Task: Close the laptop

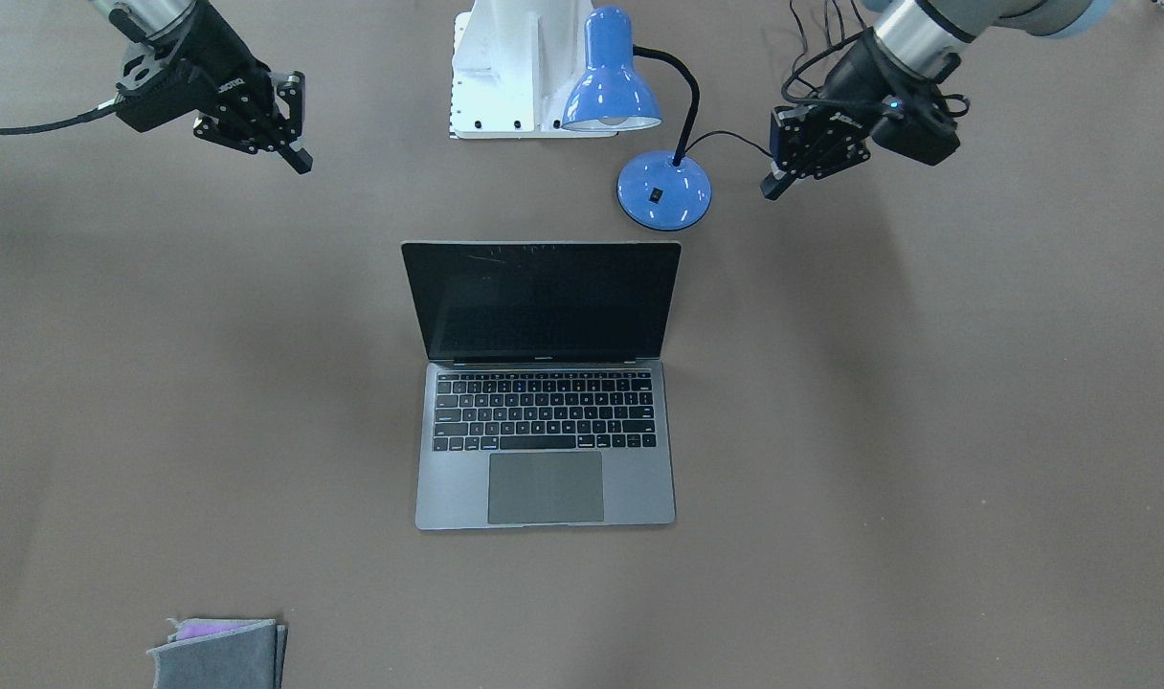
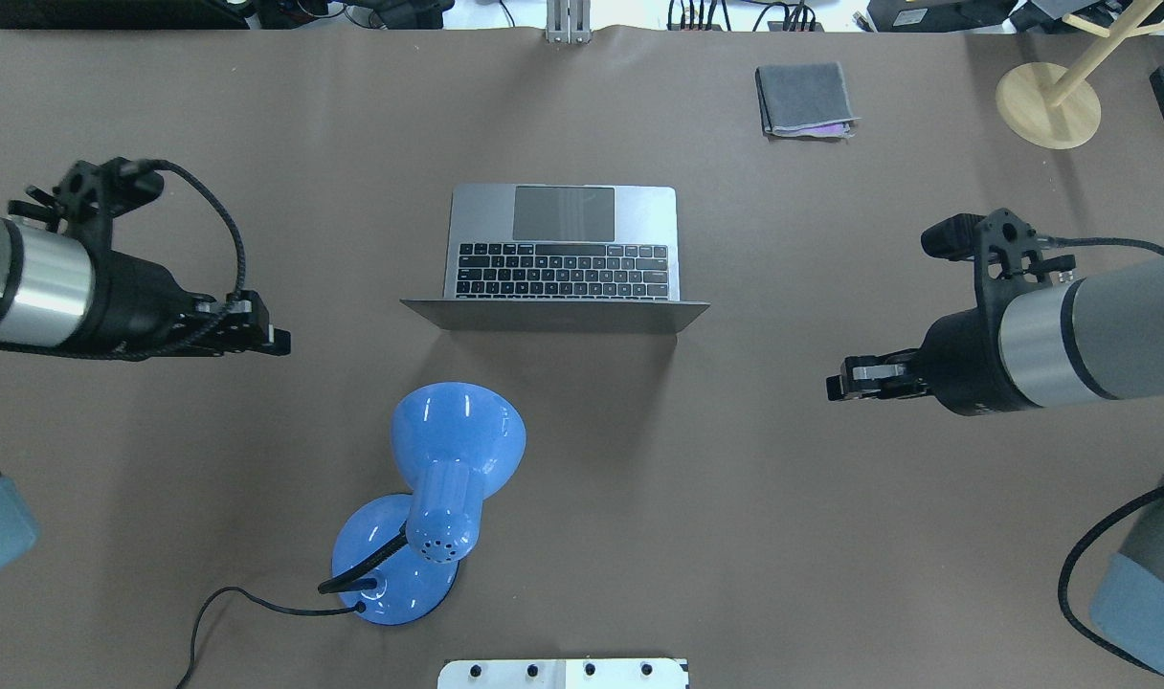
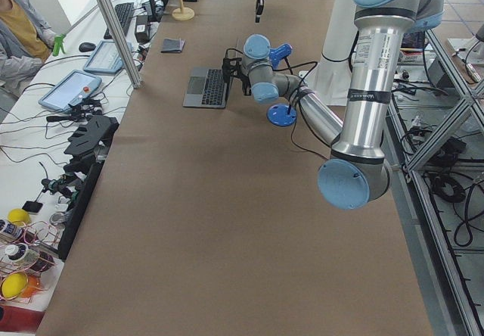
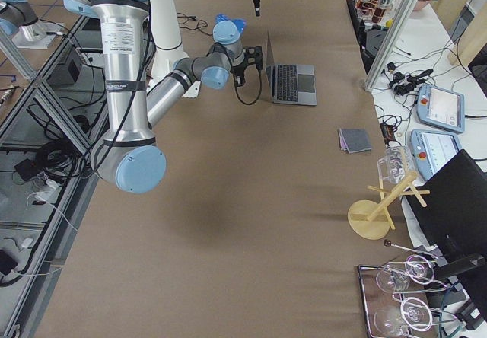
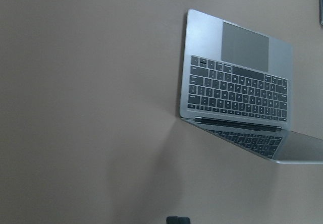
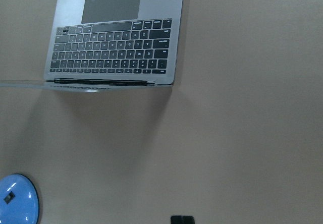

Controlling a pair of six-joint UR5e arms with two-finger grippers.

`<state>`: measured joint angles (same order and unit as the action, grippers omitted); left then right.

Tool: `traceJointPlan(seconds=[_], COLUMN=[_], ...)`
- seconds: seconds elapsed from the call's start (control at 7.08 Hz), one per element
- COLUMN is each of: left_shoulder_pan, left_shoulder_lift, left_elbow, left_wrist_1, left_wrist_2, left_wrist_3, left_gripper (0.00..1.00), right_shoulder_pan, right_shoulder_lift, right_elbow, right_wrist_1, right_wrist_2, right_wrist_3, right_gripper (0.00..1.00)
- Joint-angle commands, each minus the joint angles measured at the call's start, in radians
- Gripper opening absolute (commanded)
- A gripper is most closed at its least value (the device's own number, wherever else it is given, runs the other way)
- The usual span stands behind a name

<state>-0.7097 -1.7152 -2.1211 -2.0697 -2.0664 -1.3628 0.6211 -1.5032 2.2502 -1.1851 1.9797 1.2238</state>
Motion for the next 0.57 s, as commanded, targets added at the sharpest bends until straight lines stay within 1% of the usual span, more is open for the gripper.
traceJointPlan(seconds=[0.0,0.14,0.28,0.42], left_shoulder_pan=[0.091,0.131,0.157,0.159], left_shoulder_lift=[-0.107,-0.177,-0.246,-0.276], left_elbow=[0.000,0.009,0.048,0.073], left_wrist_1=[0.125,0.205,0.247,0.255], left_wrist_2=[0.097,0.158,0.190,0.212], left_wrist_3=[-0.028,-0.033,-0.036,-0.036], left_gripper=[0.00,0.00,0.00,0.00], right_shoulder_pan=[-0.095,-0.109,-0.115,-0.113], right_shoulder_lift=[0.066,0.079,0.122,0.177], right_elbow=[-0.018,-0.029,-0.056,-0.104], right_wrist_1=[-0.004,-0.005,-0.007,-0.008], right_wrist_2=[-0.097,-0.119,-0.130,-0.142], right_wrist_3=[0.055,0.056,0.056,0.056], right_gripper=[0.00,0.00,0.00,0.00])
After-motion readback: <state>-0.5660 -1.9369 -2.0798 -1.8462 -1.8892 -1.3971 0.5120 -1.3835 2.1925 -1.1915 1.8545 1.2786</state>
